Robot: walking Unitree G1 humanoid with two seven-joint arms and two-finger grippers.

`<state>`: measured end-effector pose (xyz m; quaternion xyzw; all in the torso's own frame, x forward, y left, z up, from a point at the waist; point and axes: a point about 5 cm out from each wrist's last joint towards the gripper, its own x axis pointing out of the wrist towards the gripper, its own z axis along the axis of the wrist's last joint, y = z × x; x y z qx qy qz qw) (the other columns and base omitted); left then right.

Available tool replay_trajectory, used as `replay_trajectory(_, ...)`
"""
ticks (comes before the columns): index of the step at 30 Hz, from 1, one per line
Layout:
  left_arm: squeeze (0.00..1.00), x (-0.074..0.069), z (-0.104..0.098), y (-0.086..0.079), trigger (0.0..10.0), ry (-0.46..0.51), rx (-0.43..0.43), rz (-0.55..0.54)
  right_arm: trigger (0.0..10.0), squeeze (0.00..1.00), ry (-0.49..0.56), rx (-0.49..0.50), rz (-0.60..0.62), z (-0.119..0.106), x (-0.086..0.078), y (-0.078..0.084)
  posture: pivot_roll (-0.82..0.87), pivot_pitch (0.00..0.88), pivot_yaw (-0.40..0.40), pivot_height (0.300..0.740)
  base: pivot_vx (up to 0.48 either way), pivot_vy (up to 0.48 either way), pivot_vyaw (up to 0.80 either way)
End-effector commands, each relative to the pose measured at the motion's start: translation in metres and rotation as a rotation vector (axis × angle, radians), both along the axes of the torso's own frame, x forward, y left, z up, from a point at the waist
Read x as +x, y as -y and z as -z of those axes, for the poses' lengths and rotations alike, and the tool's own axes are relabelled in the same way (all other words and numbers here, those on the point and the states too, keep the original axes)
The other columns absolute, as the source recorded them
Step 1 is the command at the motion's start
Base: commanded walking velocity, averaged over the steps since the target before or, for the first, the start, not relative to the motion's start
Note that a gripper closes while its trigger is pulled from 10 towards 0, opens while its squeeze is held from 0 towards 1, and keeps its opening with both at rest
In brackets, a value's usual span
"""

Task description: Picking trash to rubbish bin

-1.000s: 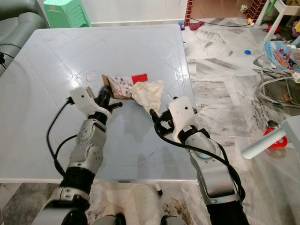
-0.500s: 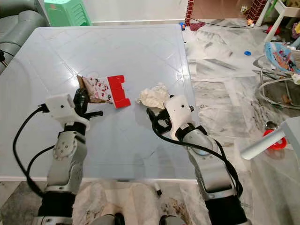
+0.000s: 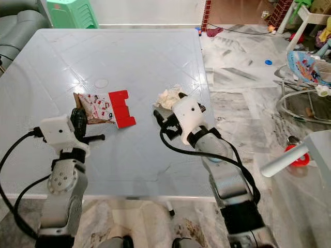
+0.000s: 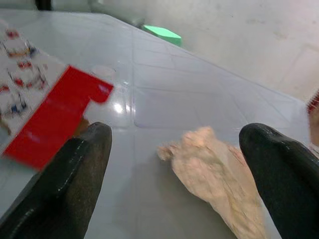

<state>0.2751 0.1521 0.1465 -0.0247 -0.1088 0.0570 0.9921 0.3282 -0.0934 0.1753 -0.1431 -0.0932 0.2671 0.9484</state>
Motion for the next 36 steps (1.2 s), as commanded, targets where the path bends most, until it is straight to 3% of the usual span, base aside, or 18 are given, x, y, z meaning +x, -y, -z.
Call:
replay_trajectory(1, 0.0, -0.005, -0.003, 0.004, 0.0, 0.005, 0.022, 0.006, 10.0, 0.0, 0.022, -0.012, -0.031, -0.001, 0.003, -0.008, 0.03, 0.135, -0.055, 0.74, 0.0, 0.0, 0.0)
replay_trajectory(7, 0.0, -0.016, 0.0, 0.002, 0.0, -0.013, 0.039, -0.013, 10.0, 0.0, 0.084, -0.04, -0.052, -0.005, 0.01, -0.02, 0.06, 0.14, -0.069, 0.74, 0.0, 0.0, 0.0)
replay_trajectory(12, 0.0, -0.019, -0.001, 0.0, 0.0, -0.018, 0.04, -0.028, 10.0, 0.0, 0.1, -0.035, 0.006, -0.004, 0.022, -0.016, 0.06, 0.14, -0.073, 0.74, 0.0, 0.0, 0.0)
replay_trajectory(19, 0.0, -0.023, -0.004, 0.001, 0.0, -0.019, 0.043, -0.031, 10.0, 0.0, 0.006, 0.007, 0.121, 0.009, 0.045, -0.004, 0.09, 0.142, -0.08, 0.74, 0.0, 0.0, 0.0)
replay_trajectory(30, 0.0, -0.037, -0.006, -0.006, 0.0, -0.032, 0.064, -0.055, 10.0, 0.0, -0.08, 0.029, 0.188, 0.026, 0.054, -0.002, 0.17, 0.172, -0.075, 0.74, 0.0, 0.0, 0.0)
replay_trajectory(31, 0.0, -0.038, -0.007, -0.007, 0.0, -0.036, 0.07, -0.055, 5.5, 0.0, -0.094, 0.032, 0.186, 0.029, 0.054, -0.004, 0.18, 0.176, -0.072, 0.74, 0.0, 0.0, 0.0)
replay_trajectory(32, 0.0, -0.038, -0.007, -0.007, 0.0, -0.036, 0.07, -0.055, 5.5, 0.0, -0.094, 0.032, 0.186, 0.029, 0.054, -0.004, 0.18, 0.176, -0.072, 0.74, 0.0, 0.0, 0.0)
replay_trajectory(33, 0.0, -0.04, -0.007, -0.008, 0.0, -0.041, 0.074, -0.055, 0.0, 0.0, -0.107, 0.043, 0.187, 0.031, 0.053, -0.006, 0.19, 0.181, -0.071, 0.74, 0.0, 0.0, 0.0)
replay_trajectory(36, 0.0, -0.042, -0.008, -0.009, 0.0, -0.045, 0.077, -0.056, 0.0, 0.0, -0.135, 0.056, 0.192, 0.038, 0.052, -0.007, 0.2, 0.184, -0.072, 0.74, 0.0, 0.0, 0.0)
